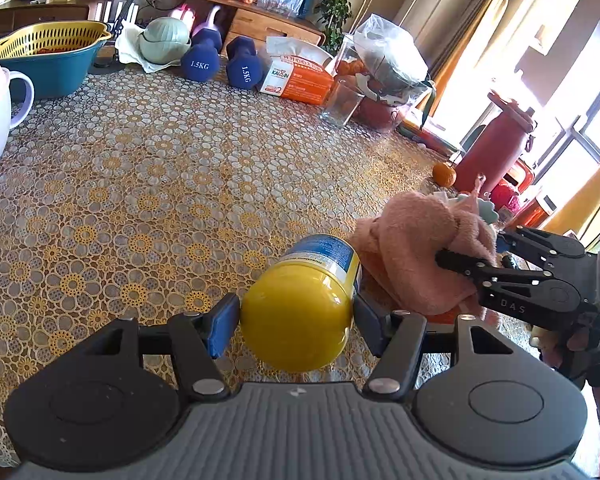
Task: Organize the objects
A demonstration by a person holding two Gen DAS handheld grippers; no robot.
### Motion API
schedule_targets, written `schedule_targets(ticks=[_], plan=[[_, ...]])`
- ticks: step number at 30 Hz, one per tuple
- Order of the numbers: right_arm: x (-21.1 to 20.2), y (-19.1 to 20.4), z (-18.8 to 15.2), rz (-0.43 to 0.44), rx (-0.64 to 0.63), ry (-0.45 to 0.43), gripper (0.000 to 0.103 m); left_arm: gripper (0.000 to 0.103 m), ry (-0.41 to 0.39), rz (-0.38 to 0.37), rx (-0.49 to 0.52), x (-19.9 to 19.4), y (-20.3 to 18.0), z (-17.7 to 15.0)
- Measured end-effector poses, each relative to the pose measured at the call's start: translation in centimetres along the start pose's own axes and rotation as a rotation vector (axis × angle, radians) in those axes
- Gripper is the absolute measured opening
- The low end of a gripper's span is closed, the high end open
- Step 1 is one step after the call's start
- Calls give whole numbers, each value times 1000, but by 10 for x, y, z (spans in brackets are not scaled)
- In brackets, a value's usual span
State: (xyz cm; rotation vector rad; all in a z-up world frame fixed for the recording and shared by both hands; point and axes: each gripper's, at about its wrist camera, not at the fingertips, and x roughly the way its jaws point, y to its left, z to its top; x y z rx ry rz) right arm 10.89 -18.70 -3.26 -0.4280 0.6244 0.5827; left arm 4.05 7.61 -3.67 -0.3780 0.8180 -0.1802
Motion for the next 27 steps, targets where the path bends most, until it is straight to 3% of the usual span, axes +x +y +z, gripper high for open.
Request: schedule_targets(ticks=[5, 11, 16, 27], plan=[[-24, -7, 7, 109, 66, -76, 44, 62, 4, -8, -36, 4, 2, 6], [-31, 36, 22, 279, 1, -117, 44, 62, 22, -14, -36, 6, -2, 1], [-9, 55, 27, 281, -11, -78, 44, 62, 33, -7, 5, 7, -7, -5], [22, 25, 16, 168, 43, 26, 45, 62, 41, 17, 141, 11, -14, -25]])
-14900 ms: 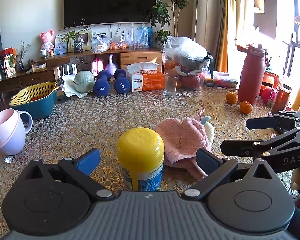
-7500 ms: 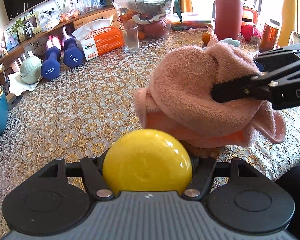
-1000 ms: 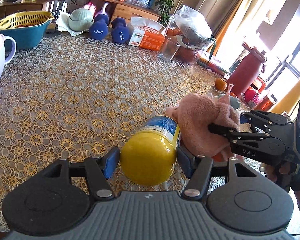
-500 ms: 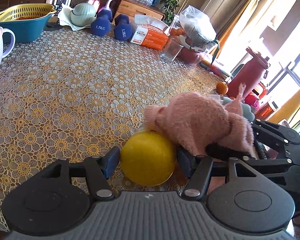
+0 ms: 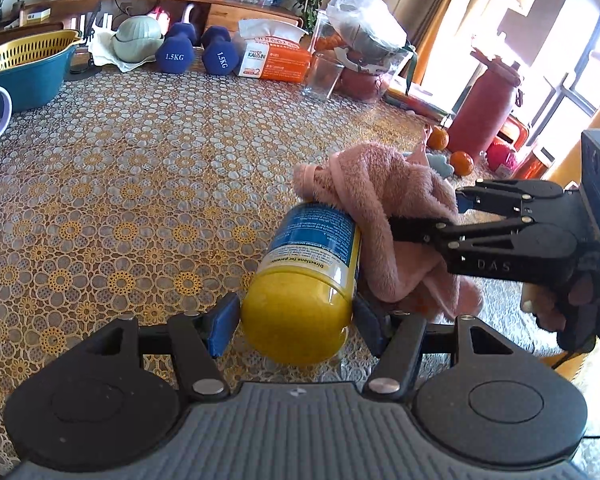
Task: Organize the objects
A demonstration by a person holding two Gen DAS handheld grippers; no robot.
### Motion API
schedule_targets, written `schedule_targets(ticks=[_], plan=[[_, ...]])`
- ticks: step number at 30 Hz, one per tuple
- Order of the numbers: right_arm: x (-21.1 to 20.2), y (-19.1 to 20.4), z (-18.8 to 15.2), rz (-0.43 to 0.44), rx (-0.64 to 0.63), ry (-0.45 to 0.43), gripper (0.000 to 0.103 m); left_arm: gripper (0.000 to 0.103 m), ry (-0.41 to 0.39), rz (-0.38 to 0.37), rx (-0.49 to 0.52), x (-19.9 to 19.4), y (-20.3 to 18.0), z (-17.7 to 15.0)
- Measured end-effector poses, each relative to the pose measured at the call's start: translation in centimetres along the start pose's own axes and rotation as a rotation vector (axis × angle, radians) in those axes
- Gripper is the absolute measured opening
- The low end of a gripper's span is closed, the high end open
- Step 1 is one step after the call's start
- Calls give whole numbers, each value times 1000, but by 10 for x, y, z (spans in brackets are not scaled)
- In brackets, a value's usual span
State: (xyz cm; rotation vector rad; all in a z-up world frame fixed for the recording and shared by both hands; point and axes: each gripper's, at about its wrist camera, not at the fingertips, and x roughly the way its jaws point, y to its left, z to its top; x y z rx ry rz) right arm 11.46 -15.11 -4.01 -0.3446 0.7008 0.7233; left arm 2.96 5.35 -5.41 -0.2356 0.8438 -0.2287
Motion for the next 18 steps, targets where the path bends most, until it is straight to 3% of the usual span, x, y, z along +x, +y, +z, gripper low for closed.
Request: schedule_targets(ticks=[11, 18], plan=[[-24, -10, -14, -165, -93, -4, 46, 62, -28, 49, 134, -2, -17, -11], [-24, -25, -29, -58, 2, 36, 50, 62, -33, 57, 144, -2, -20, -13]])
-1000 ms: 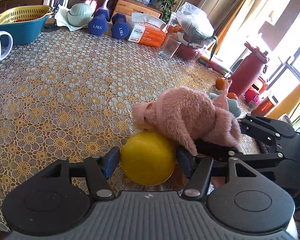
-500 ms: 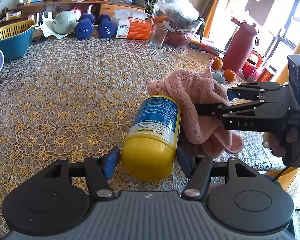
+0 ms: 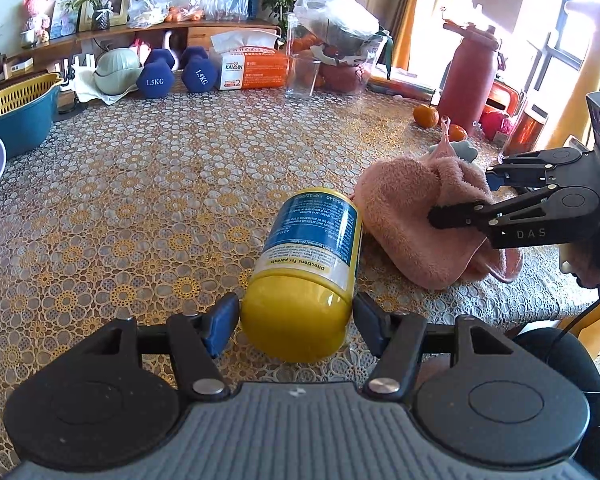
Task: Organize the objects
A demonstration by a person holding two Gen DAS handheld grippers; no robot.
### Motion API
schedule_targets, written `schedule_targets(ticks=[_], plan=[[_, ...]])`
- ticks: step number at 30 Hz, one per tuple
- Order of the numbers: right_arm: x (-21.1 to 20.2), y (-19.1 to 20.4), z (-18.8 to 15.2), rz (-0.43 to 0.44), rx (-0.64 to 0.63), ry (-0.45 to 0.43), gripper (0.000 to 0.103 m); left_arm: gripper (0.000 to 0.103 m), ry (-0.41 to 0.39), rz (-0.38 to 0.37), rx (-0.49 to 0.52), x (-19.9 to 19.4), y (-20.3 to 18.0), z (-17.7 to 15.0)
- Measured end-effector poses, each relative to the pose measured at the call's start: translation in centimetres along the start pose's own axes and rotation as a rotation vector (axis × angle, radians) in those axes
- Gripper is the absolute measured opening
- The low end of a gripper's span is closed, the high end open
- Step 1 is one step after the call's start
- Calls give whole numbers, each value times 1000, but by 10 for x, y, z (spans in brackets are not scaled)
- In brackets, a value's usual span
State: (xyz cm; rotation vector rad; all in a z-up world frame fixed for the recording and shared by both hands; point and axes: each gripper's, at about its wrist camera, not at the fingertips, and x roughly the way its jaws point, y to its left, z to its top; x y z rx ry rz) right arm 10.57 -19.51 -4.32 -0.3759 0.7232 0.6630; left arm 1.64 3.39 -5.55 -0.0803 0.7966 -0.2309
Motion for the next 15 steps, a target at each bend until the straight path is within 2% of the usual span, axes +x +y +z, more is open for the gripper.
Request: schedule_targets(ticks=[2, 6, 8, 11, 15], plan=[[1, -1, -1, 26, 34, -5, 52, 65, 11, 11, 8, 1, -1, -1], [2, 2, -2, 74, 68, -19, 63, 66, 16, 35, 65, 0, -10, -5], [3, 6, -1, 94, 70, -25, 66, 71, 7, 65, 120, -1, -19, -8], [7, 16, 1, 97, 56, -28, 79, 71, -14, 121, 215, -1, -34, -14], [18, 27, 1, 78, 29, -13, 81, 71, -40, 200, 348, 3, -50, -23]])
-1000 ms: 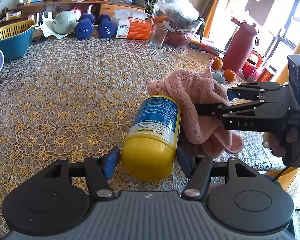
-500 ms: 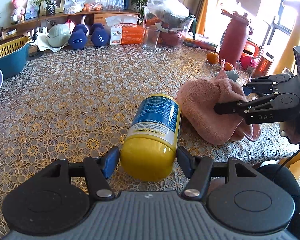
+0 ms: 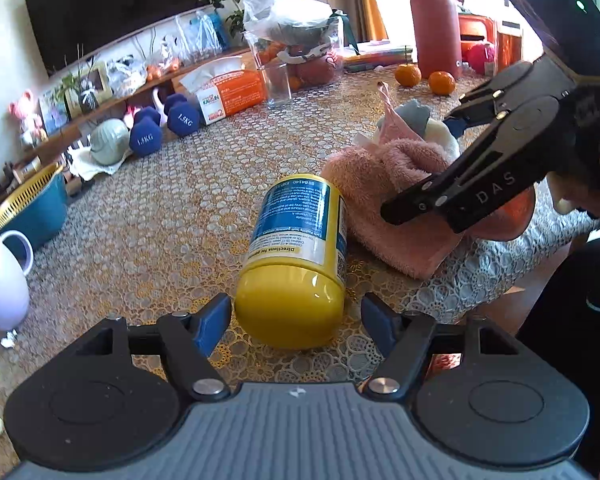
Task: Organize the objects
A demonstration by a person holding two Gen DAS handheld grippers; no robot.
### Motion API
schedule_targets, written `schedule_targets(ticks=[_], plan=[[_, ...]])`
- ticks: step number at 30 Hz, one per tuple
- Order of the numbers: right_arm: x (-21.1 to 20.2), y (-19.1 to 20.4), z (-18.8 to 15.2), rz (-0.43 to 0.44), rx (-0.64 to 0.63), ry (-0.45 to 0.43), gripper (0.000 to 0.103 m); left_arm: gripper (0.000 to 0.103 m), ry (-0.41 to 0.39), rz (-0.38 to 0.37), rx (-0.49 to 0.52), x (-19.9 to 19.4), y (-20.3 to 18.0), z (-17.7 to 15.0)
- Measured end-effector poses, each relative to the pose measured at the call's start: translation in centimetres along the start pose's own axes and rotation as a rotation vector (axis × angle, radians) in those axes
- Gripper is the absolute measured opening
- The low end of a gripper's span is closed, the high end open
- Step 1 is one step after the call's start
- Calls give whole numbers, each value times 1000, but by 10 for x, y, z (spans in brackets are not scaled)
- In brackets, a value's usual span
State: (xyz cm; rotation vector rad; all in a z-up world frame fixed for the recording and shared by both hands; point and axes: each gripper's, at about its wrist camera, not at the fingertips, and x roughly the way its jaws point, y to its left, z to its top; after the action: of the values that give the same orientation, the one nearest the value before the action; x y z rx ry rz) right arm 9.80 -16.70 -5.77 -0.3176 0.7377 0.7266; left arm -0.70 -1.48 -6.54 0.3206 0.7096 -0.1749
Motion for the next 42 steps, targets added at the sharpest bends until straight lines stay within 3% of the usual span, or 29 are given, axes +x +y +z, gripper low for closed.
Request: schedule_targets(ticks=[5, 9, 12, 15, 21, 24, 28, 30, 33, 42], plan=[[10, 2, -3, -27, 0, 27, 79, 71, -4, 44, 54, 6, -6, -3], [11, 2, -5, -40, 9, 32, 68, 62, -9, 32, 36, 7, -2, -3], [9, -1, -4, -46, 19, 26, 58, 62, -9, 12, -2, 7, 3, -3], [5, -4, -4, -49, 33, 10, 49, 61, 7, -50, -116, 7, 17, 0], [-22, -14, 6, -36, 63, -87, 44, 61, 61, -220, -431, 10, 59, 1], [-45, -10, 15, 38, 34, -160, 44, 61, 93, -278, -560, 15, 76, -3], [-58, 17, 26, 174, -65, -198, 44, 61, 117, -315, -640, 18, 87, -7], [-54, 34, 28, 211, -128, -185, 44, 61, 124, -323, -659, 19, 89, -8], [-39, 55, 29, 180, -204, -150, 44, 61, 134, -317, -653, 20, 89, -8], [-3, 39, 42, 82, -161, -108, 44, 61, 134, -323, -655, 21, 94, -15]])
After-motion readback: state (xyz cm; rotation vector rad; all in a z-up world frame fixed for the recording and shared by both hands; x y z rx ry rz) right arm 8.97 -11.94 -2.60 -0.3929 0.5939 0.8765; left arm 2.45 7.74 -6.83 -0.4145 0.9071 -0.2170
